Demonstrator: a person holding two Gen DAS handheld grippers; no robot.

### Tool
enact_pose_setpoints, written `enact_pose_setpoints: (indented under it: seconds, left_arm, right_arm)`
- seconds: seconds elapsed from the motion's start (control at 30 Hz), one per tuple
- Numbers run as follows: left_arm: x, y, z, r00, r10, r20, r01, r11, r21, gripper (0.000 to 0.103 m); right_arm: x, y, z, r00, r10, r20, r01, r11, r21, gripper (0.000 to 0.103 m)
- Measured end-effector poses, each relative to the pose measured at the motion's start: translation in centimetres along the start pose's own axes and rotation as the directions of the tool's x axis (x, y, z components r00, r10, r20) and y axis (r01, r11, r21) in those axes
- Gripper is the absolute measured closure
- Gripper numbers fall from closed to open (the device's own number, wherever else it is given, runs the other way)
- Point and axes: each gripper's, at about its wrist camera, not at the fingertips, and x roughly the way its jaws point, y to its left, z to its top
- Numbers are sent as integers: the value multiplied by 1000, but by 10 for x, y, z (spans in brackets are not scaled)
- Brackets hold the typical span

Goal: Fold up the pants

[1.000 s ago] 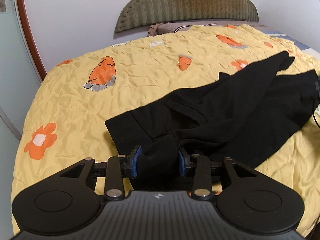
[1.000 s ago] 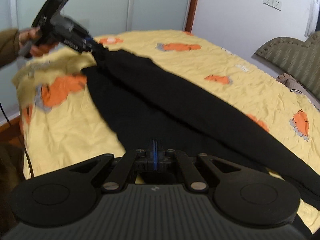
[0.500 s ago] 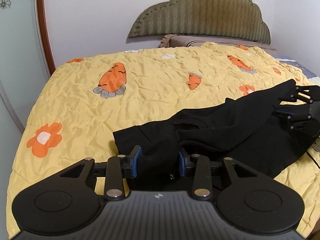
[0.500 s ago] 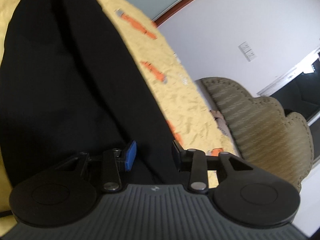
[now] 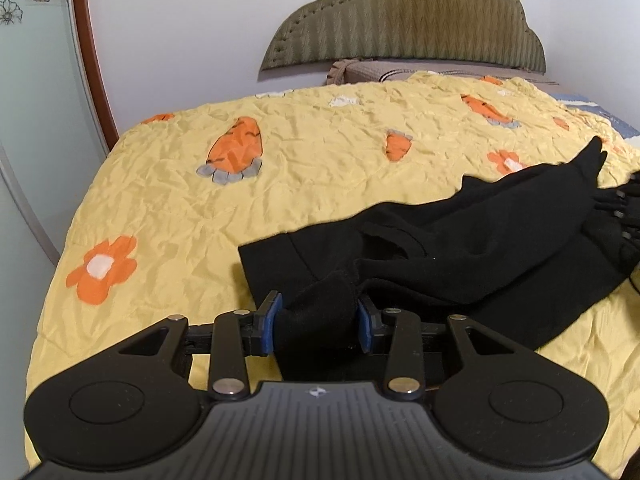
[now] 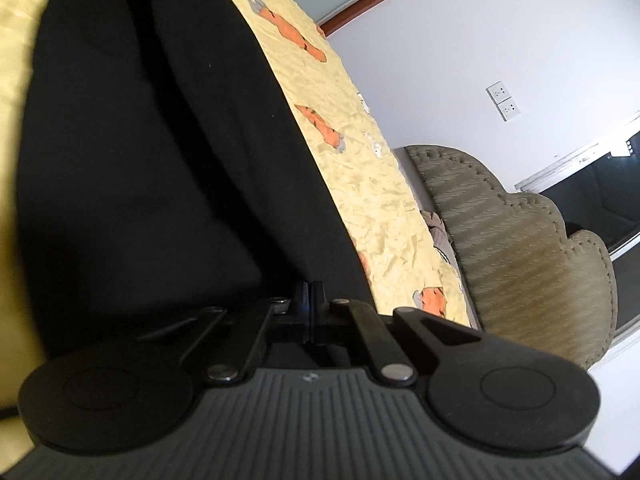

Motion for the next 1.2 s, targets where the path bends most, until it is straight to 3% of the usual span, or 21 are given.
enact_pose_setpoints:
  seconds: [0.2, 0.4, 0.6, 0.63, 0.7, 0.77, 0.87, 0.97, 1.0, 1.03, 1.1, 1.17, 1.2]
  left_arm:
    - [3, -1, -19, 999, 13, -39, -11, 999, 31, 64]
    - [0, -4, -33, 996, 55, -68, -47, 991, 124, 49]
    - [-27, -6, -42, 989, 142, -48, -126, 961, 246, 46]
    - [-31, -5, -42, 986, 163, -39, -147, 952, 268, 46]
    - [-36, 2, -38, 980, 195, -36, -178, 947, 268, 46]
    - [-38, 10, -29, 982, 184, -40, -172, 962, 211, 46]
    - [-37, 3, -4, 996, 87, 8, -87, 990, 107, 47]
    - [-22, -30, 20, 999, -19, 39, 15, 994, 110, 42]
    - [-12, -43, 25, 999, -39, 31, 35, 992, 119, 32]
    - [-2, -54, 27, 999, -50, 12, 48, 990, 135, 28]
    - [25, -77, 25, 998, -36, -47, 45, 980, 194, 28]
    - [43, -94, 24, 996, -3, -89, 23, 975, 223, 28]
    - [43, -104, 26, 997, -17, -72, 33, 974, 225, 28]
  right_arm:
    - [-55, 37, -3, 997, 72, -28, -74, 995, -60, 102]
    - [-59, 57, -4, 989, 131, -68, -134, 990, -43, 101]
    - [-52, 32, -2, 970, 225, -89, -225, 974, 19, 99]
    - [-57, 22, -1, 964, 255, -70, -251, 966, 59, 92]
    - [-68, -3, -7, 955, 296, 1, -291, 938, 189, 83]
    - [-72, -20, -6, 946, 316, 72, -323, 899, 294, 77]
    - [-65, -31, -6, 949, 278, 145, -314, 857, 409, 72]
    - [-42, -32, -7, 960, 241, 142, -280, 813, 511, 69]
    - [-29, -33, -8, 954, 268, 135, -297, 779, 553, 69]
    - [-21, -31, -10, 947, 301, 116, -310, 751, 582, 69]
    - [-1, -25, -22, 930, 361, 74, -324, 704, 632, 66]
    - [-4, -33, -38, 915, 384, 122, -352, 612, 709, 64]
    - [-8, -40, -45, 911, 387, 140, -354, 563, 747, 59]
